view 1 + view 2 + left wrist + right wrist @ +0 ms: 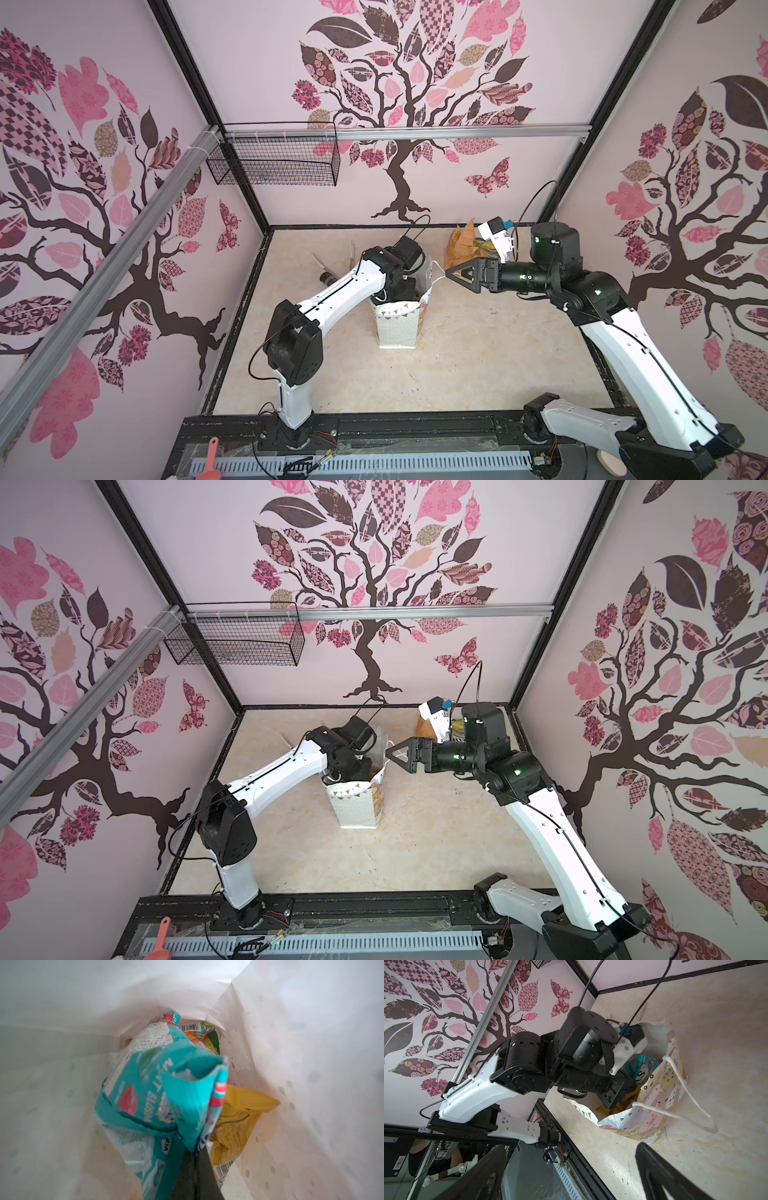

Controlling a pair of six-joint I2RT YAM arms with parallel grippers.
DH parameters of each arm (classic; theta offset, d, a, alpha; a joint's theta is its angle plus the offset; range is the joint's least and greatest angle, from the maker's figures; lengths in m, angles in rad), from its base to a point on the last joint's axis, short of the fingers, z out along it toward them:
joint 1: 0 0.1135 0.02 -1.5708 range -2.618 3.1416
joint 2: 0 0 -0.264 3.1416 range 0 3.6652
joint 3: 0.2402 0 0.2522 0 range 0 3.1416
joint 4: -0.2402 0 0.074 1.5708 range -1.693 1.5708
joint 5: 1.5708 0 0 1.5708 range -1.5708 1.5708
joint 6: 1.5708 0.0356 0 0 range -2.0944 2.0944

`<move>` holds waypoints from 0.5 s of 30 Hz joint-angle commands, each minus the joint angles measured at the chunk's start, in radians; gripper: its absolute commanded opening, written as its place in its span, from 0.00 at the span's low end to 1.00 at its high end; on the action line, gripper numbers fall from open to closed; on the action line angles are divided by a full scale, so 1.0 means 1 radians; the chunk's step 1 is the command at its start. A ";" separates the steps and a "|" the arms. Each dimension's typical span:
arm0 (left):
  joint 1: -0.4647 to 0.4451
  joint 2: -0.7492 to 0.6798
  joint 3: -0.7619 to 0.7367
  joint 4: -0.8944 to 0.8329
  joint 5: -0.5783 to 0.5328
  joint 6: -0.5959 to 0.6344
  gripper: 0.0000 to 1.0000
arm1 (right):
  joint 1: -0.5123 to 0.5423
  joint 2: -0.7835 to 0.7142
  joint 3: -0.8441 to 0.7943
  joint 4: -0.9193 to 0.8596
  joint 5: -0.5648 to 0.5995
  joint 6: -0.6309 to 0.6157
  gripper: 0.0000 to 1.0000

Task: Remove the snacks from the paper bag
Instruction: 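Lower the left gripper deeper into the bag toward the yellow chip bag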

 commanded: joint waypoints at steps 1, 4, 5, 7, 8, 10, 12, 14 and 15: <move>-0.004 -0.056 0.075 0.001 -0.021 0.004 0.00 | 0.004 -0.022 -0.010 0.015 0.008 0.001 1.00; -0.005 -0.069 0.096 -0.007 -0.029 0.003 0.00 | 0.003 -0.022 -0.011 0.015 0.009 0.001 1.00; -0.005 -0.075 0.105 -0.010 -0.031 0.003 0.00 | 0.004 -0.022 -0.011 0.015 0.009 0.001 1.00; -0.007 -0.083 0.119 -0.015 -0.034 0.004 0.00 | 0.003 -0.024 -0.011 0.015 0.009 0.001 1.00; -0.008 -0.086 0.125 -0.016 -0.034 0.004 0.00 | 0.003 -0.024 -0.011 0.015 0.009 0.001 1.00; -0.009 -0.094 0.136 -0.019 -0.035 0.006 0.00 | 0.004 -0.024 -0.013 0.015 0.011 0.003 1.00; -0.012 -0.101 0.142 -0.020 -0.035 0.006 0.00 | 0.004 -0.022 -0.013 0.016 0.013 0.006 1.00; -0.013 -0.108 0.152 -0.021 -0.039 0.007 0.00 | 0.004 -0.019 -0.012 0.013 0.014 0.006 1.00; -0.013 -0.111 0.156 -0.021 -0.039 0.007 0.00 | 0.004 -0.019 -0.012 0.013 0.013 0.007 1.00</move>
